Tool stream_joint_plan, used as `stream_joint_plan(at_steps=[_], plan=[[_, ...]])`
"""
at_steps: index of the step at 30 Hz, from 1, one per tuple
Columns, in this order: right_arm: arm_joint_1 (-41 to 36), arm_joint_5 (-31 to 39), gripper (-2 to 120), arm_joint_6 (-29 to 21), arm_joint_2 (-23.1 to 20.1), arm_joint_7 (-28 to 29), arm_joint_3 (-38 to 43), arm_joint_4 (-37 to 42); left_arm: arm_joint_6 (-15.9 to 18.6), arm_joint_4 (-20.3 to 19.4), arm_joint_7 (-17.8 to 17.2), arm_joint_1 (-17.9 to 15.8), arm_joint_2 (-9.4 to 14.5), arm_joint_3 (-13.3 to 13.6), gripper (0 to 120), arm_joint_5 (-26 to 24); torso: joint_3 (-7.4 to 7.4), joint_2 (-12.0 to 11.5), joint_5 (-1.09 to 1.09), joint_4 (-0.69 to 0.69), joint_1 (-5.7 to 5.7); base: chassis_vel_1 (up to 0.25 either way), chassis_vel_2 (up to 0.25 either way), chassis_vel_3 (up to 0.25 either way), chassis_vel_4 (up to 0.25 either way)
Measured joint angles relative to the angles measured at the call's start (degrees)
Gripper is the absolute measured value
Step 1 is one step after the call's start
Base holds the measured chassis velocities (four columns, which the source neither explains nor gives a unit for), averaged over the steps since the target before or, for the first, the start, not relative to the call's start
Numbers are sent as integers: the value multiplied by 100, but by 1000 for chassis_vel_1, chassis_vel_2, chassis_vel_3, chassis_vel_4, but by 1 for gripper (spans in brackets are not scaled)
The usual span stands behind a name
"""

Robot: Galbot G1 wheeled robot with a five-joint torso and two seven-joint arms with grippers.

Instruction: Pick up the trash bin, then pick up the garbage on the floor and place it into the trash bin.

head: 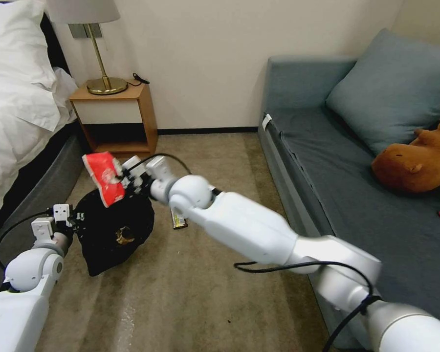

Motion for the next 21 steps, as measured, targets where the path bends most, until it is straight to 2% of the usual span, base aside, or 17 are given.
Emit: stream_joint_plan(at_steps=[3, 8, 16, 18, 20, 21], plan=[[-145, -256, 0, 202, 219, -48, -151, -392, -12, 11, 17, -10, 0, 2, 4, -17, 0, 0, 0, 2, 0, 0, 0, 0, 0], [-408, -513, 0, 355, 241, -37, -244, -712, -15, 10, 24, -19, -15, 13, 4, -72, 0, 0, 1, -3, 0, 0, 0, 0, 0], [-676, -713, 0, 421, 224, 22, -330, -890, 2, -9, 41, -10, -61, 33, 4, -280, 0, 0, 2, -1, 0, 0, 0, 0, 0], [-699, -726, 2, 421, 221, 34, -341, -898, 2, -3, 41, -6, -66, 33, 4, -278, 0, 0, 2, 0, 0, 0, 0, 0, 0], [-738, -768, 14, 421, 217, 54, -349, -911, 1, 34, 54, -5, -75, 33, 4, -266, 0, 0, 2, 0, 0, 0, 0, 0, 0], [-738, -768, 14, 421, 217, 54, -349, -911, 1, 34, 54, -5, -75, 33, 4, -266, 0, 0, 2, 0, 0, 0, 0, 0, 0]])
